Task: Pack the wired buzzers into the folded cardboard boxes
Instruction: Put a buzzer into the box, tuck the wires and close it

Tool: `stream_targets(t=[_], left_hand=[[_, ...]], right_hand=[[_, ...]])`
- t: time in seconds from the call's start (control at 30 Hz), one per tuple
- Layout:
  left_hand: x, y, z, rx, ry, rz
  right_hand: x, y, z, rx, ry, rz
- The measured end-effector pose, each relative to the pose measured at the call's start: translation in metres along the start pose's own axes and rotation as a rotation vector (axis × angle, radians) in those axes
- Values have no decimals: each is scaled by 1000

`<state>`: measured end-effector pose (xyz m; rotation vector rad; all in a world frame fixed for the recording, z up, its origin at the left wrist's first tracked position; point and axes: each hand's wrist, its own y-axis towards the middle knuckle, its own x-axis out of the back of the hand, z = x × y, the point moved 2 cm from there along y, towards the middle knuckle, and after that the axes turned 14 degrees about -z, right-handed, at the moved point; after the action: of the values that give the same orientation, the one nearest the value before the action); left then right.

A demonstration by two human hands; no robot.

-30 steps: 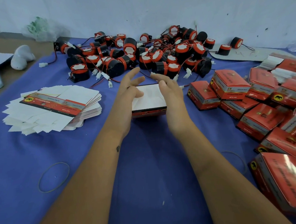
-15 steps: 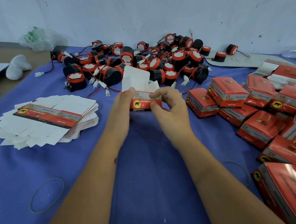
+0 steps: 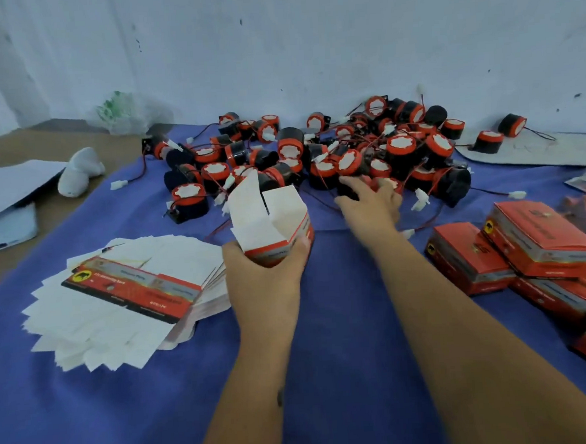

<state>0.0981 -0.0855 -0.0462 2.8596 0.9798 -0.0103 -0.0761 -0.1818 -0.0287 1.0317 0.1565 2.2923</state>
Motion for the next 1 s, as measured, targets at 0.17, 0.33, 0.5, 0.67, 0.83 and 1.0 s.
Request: stream_targets(t=[0.17, 0.33, 0.5, 0.67, 0.83, 1.0], left_hand=[[-2, 2, 5, -11, 9, 31], [-3, 0, 2, -4, 0, 55], [-2, -9, -1, -36, 22, 69], [-4, -10, -1, -82, 75, 82], [-3, -7, -1, -83, 80, 91], [0, -11, -1, -79, 75, 76]], right_hand=[[-6, -3, -9, 114, -102, -208], [5, -13, -12, 101, 193, -249], [-4, -16, -5, 241, -175, 108], [-7, -18, -4, 290, -159, -7], [13, -33, -5, 342, 122, -304], [20, -45, -14, 355, 54, -139]])
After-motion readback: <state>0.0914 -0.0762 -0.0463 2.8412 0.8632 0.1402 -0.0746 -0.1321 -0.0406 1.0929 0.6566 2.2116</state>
